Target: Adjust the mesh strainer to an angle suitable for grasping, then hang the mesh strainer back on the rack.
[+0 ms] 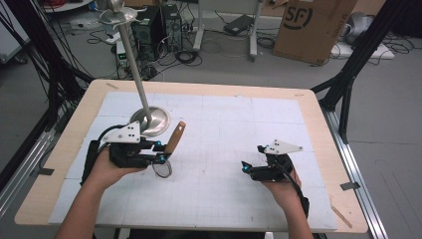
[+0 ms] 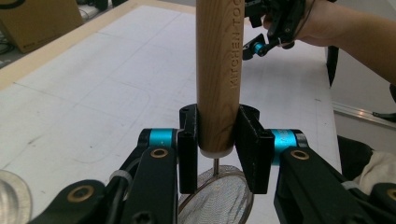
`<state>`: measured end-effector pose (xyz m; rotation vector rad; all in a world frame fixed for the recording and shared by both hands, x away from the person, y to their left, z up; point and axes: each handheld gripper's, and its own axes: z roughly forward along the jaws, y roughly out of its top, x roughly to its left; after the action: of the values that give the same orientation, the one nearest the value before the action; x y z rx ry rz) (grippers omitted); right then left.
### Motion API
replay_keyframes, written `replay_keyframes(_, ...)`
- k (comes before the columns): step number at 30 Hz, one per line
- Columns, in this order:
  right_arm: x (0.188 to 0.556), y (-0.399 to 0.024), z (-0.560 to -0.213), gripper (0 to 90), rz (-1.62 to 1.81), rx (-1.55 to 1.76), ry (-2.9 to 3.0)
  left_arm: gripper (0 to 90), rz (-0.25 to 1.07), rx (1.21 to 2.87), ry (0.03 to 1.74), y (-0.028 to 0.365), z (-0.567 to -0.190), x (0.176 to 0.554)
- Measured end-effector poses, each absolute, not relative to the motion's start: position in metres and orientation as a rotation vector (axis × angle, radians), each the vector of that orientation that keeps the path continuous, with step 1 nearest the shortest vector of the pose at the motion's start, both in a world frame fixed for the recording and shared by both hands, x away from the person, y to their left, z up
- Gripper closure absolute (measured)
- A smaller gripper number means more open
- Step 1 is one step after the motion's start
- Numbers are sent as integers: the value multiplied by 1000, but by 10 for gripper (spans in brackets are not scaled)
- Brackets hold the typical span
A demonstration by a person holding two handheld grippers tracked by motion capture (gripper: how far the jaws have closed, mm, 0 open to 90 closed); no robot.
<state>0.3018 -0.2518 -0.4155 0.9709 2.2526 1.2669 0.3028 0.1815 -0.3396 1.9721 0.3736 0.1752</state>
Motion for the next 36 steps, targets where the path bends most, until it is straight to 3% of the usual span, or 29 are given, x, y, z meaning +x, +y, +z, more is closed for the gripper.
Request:
replay_keyframes(24, 301, -250, -414, 159, 1263, 967, 2251, 712, 221, 1866, 426, 228, -315, 312)
replay_keyframes(36, 301, -250, -413, 159, 1276, 958, 2250, 712, 292, 1841, 452, 247, -282, 324)
